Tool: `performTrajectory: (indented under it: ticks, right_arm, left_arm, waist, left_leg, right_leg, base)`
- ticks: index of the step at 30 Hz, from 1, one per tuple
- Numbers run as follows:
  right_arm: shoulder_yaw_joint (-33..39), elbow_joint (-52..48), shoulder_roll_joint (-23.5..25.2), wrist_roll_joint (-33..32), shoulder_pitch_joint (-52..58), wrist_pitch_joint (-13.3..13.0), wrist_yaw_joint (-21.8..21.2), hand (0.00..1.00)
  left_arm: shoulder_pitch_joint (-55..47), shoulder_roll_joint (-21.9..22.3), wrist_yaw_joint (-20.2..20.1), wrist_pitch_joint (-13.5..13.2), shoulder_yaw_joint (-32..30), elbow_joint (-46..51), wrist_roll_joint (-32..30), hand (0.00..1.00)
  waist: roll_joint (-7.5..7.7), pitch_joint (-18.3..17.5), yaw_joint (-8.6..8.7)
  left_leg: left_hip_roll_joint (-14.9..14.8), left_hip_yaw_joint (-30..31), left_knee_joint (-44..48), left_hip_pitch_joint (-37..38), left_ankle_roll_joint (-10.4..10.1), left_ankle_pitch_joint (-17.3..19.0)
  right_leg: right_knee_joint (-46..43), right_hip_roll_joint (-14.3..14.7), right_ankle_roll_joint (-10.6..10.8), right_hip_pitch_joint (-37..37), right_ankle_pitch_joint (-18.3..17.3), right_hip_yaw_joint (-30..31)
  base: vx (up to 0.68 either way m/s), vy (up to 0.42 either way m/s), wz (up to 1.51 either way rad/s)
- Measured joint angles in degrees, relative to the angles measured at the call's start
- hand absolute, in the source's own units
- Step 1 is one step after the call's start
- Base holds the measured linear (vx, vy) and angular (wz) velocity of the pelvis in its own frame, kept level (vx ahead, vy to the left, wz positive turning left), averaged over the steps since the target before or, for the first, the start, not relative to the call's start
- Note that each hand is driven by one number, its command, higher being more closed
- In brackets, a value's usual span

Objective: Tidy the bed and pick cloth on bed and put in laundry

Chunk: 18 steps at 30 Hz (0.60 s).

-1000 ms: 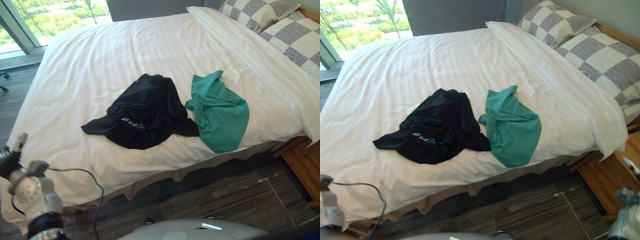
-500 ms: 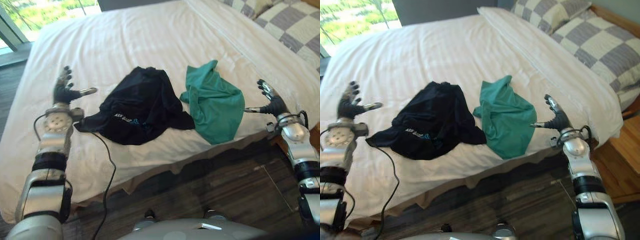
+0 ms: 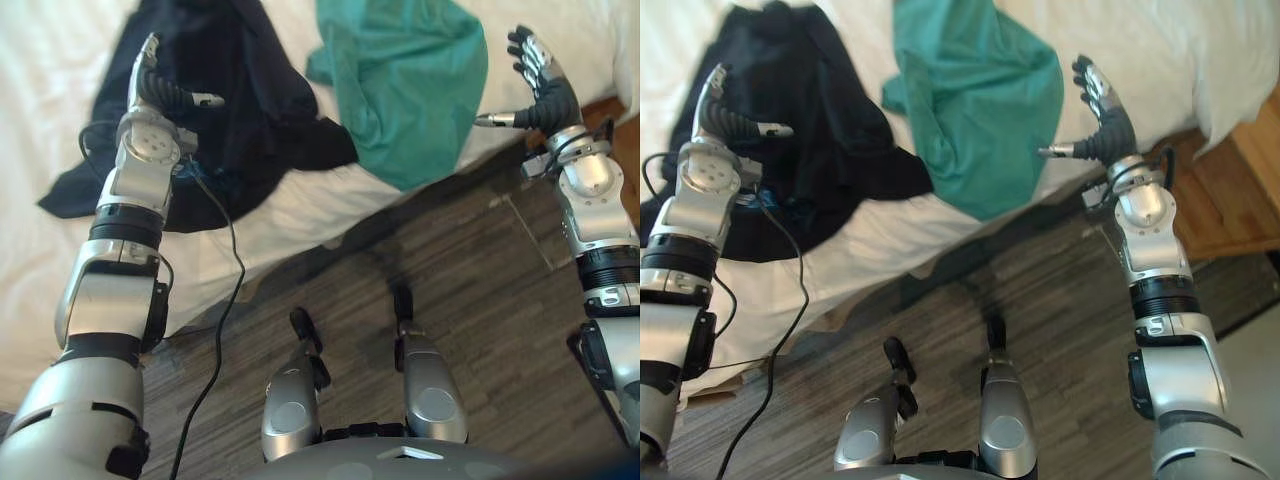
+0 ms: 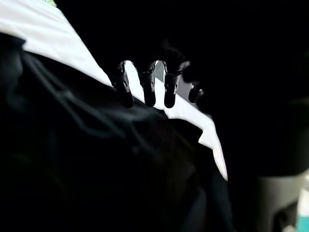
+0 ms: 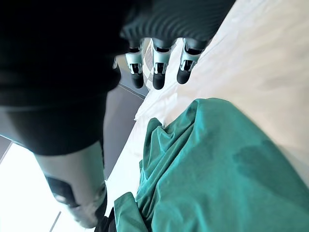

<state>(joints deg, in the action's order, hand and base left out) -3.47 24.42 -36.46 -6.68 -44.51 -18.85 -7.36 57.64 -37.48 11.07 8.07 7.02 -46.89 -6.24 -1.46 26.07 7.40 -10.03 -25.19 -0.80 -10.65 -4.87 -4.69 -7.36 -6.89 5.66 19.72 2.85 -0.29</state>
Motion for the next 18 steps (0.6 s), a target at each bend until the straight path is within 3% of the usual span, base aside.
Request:
performTrajectory:
  ticks: [4,5,6,7,11,13,16,18]
  right_arm:
    - [0.0,-8.3,0.0,-1.0,2.5,1.5,-1.0,0.0]
    - [0.1,-10.4,0.1,-1.0,3.5,1.7,-1.0,0.0]
    - [0.1,-10.7,0.1,-1.0,3.6,1.8,-1.0,0.0]
    - [0.1,-11.8,0.2,-0.9,3.8,1.9,-1.0,0.0]
    - [0.3,-13.3,1.8,1.7,3.8,2.9,-0.7,0.0]
    - [0.3,-15.0,1.8,3.7,3.7,3.2,-0.2,0.0]
    - [0.2,-16.4,1.8,7.2,3.2,3.9,0.7,0.0]
    - [0.1,-16.4,1.5,10.6,1.6,5.3,1.3,0.0]
  left_arm:
    - [0.1,2.2,-1.5,6.2,-0.1,0.1,-5.7,0.0]
    - [0.0,2.2,-4.1,8.0,-0.8,0.4,-8.9,0.0]
    - [0.0,2.2,-4.6,8.2,-1.0,0.5,-9.2,0.0]
    - [0.3,2.5,-7.0,9.0,-1.6,0.7,-11.4,1.0]
    - [0.1,3.5,-13.4,9.1,-5.3,0.7,-15.0,1.0]
    - [-0.4,4.0,-13.6,8.7,-7.0,0.7,-15.3,1.0]
    - [-3.4,4.7,-13.6,5.8,-10.1,1.5,-15.0,1.0]
    - [-7.8,5.4,-13.6,2.4,-12.9,3.7,-10.9,1.0]
  waist:
    - [0.01,0.1,0.94]
    - [0.01,0.1,0.77]
    - [0.01,0.1,0.77]
    - [-0.01,0.1,0.76]
    - [-0.08,0.1,0.91]
    - [-0.12,0.0,0.94]
    - [-0.63,-0.3,0.91]
    - [-1.18,-0.6,0.83]
  left_leg:
    - [-1.1,-1.5,0.1,-1.5,-0.4,-0.3]
    - [-1.4,-2.3,0.1,-1.8,-0.6,-0.4]
    - [-1.5,-2.4,0.1,-1.9,-0.6,-0.4]
    - [-1.5,-2.6,0.1,-2.2,-0.6,-0.4]
    - [-1.4,-2.6,0.3,-2.2,-0.5,-0.4]
    - [-1.1,-2.6,0.3,-2.1,-0.4,-0.3]
    - [-0.5,-2.5,-0.1,-1.8,-0.3,-0.3]
    - [0.0,-2.0,-0.4,-1.5,-0.1,-0.4]
  right_leg:
    - [-1.4,0.3,0.0,2.8,0.0,0.8]
    - [-2.3,0.6,-0.1,3.6,-0.3,0.8]
    - [-2.5,0.6,-0.1,3.9,-0.4,0.8]
    - [-3.4,0.6,-0.2,4.6,-0.9,0.7]
    - [-6.0,0.0,-0.1,5.1,-2.5,-0.1]
    - [-7.2,-0.4,0.0,5.4,-3.1,-0.3]
    - [-8.3,-1.2,0.5,5.4,-3.8,-0.6]
    - [-9.4,-1.7,0.7,5.2,-4.7,-1.0]
  base:
    - [0.03,-0.02,-0.19]
    - [0.03,-0.042,-0.06]
    - [0.02,-0.027,-0.04]
    - [0.01,-0.024,0.04]
    - [0.01,-0.011,0.11]
    - [0.02,-0.007,0.11]
    - [0.04,-0.01,0.09]
    - [0.07,-0.018,0.18]
